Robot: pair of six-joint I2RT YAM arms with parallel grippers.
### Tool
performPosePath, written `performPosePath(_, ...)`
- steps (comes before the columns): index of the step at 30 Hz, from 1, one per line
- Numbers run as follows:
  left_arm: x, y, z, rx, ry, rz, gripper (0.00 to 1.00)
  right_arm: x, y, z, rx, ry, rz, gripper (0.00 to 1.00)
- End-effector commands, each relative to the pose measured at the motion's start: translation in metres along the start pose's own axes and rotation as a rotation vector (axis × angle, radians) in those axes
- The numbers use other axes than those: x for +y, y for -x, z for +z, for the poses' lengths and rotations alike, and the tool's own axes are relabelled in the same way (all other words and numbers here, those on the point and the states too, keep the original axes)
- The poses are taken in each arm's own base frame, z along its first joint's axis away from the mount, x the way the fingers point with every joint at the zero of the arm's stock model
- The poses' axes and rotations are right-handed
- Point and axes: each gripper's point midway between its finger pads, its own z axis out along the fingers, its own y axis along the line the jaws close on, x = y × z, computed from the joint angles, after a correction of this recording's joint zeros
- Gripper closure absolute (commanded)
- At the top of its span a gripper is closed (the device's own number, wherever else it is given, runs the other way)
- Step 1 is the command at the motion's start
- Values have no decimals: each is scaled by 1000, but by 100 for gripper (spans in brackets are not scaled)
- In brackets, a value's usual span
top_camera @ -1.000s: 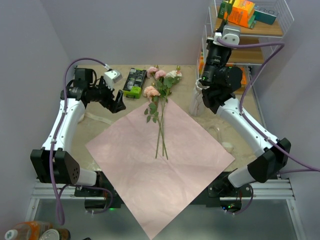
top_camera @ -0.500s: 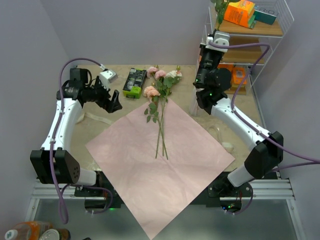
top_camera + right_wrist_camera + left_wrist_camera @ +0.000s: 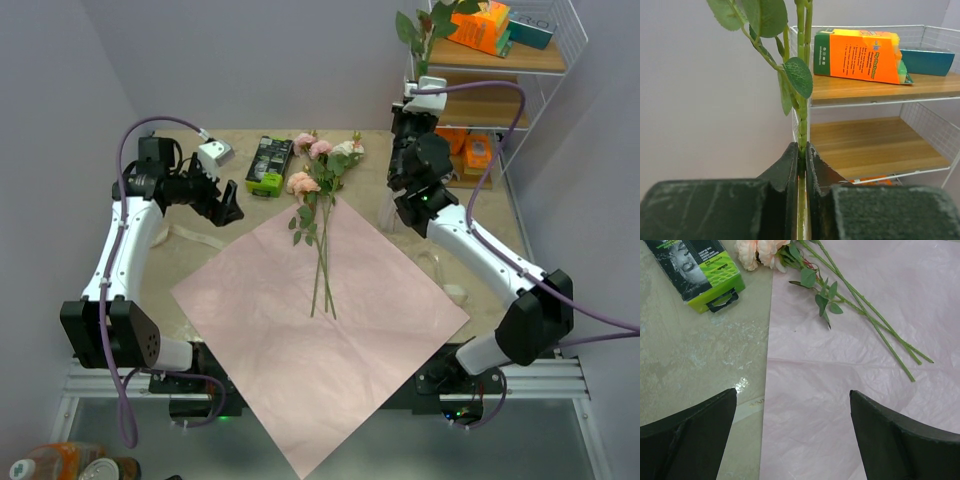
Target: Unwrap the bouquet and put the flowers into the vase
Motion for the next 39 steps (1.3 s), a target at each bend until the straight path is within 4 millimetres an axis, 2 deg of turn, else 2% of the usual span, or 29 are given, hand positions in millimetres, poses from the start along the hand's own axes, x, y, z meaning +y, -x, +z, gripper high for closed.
performPosePath(1,-9,8,-11,-42,-4,14,1,-8,15,-7,36,21,44,86)
performPosePath(2,-10,9,-13,-45,0,20,1,-7,3,-9,82,30,21,80)
performPosePath(3,-11,7,-13,-40,-1,16,1,-8,4,-8,99,32,32,72)
performPosePath(4,-11,6,-14,-40,-1,22,1,-5,3,-9,124,38,82,56)
performPosePath(5,-12,4,-14,-37,-1,21,1,-3,-7,-14,180,63,57,51)
performPosePath(7,-12,0,-14,-21,1,8,1,-1,-7,-20,203,88,103,45)
performPosePath(8,-14,-1,-15,-16,-4,5,1,-6,-1,-27,204,100,113,44)
performPosePath(9,-16,-3,-16,-9,-8,-2,1,-5,-8,-33,223,118,110,43)
performPosePath(11,-19,-3,-20,-16,-2,1,1,-8,-5,-45,241,164,137,39)
performPosePath(13,-22,-1,-22,-23,0,-2,1,-4,-14,-56,283,209,139,38)
performPosePath(14,-23,0,-25,-28,8,-1,1,3,-21,-65,322,273,127,38)
performPosePath(17,-22,4,-29,-33,24,-9,1,7,-22,-85,361,367,125,36)
performPosePath(18,-22,6,-30,-37,31,-18,1,15,-21,-91,368,427,130,37)
performPosePath(20,-22,9,-33,-45,44,-26,1,26,-26,-99,403,503,111,41)
performPosePath(21,-21,10,-33,-52,52,-32,1,34,-17,-102,401,532,115,42)
performPosePath(22,-21,12,-34,-57,59,-51,1,39,-21,-103,417,535,103,41)
performPosePath(28,-20,17,-42,-56,87,-68,1,60,-19,-125,453,640,112,34)
performPosePath(31,-20,17,-44,-61,99,-60,1,59,-30,-137,493,638,117,34)
performPosePath(32,-20,17,-43,-59,98,-63,1,55,-25,-140,478,636,136,34)
performPosePath(33,-20,17,-43,-60,96,-69,1,56,-34,-149,496,642,132,33)
performPosePath(35,-20,18,-42,-60,91,-73,1,52,-37,-160,495,624,121,31)
performPosePath(37,-20,19,-42,-62,88,-75,1,48,-38,-167,489,611,111,28)
performPosePath(39,-20,19,-41,-62,87,-75,1,36,-29,-171,452,582,123,24)
